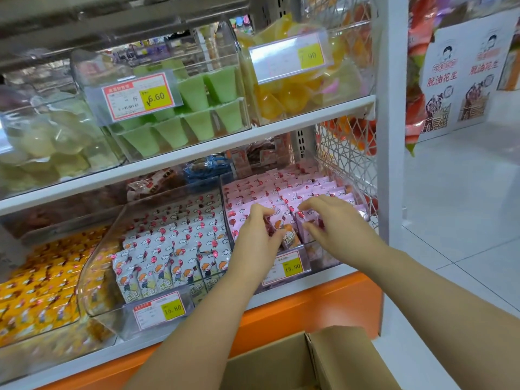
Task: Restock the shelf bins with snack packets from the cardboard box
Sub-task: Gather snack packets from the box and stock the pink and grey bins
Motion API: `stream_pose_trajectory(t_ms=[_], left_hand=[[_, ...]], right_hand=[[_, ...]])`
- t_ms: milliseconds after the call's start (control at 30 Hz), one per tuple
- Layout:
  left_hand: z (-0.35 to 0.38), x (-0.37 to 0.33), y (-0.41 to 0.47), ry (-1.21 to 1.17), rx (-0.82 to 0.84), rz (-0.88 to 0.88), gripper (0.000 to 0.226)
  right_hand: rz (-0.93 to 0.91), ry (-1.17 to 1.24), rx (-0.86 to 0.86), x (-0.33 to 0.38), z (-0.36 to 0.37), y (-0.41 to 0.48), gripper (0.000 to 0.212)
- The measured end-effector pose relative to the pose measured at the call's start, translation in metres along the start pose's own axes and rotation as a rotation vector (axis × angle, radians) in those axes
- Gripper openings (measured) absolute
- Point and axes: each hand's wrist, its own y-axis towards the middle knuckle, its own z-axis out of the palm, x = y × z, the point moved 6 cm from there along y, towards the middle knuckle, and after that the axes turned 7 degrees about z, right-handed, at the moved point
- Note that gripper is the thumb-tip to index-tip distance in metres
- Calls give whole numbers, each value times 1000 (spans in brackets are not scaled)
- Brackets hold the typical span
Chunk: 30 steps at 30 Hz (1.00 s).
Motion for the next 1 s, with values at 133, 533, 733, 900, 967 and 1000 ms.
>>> stream_pose_trajectory(t_ms=[133, 533, 733, 900, 967, 1000], left_hand=[[3, -9, 8, -19, 97, 35, 32], [-8, 2, 25, 616, 298, 115, 44], [8, 7, 33, 690, 462, 70, 57], [11, 8, 33, 582, 527, 35, 64], [10, 10, 33, 546, 487, 26, 61], [10, 10, 32, 540, 466, 22, 58]], right_hand=[[-71, 46, 40, 9, 5, -1, 56], [61, 115, 16, 7, 15, 7, 42], [89, 140, -9, 4, 17, 9, 34], [34, 95, -13, 7, 15, 7, 45], [19, 87, -15, 9, 14, 7, 45], [19, 89, -15, 10, 14, 7, 45]])
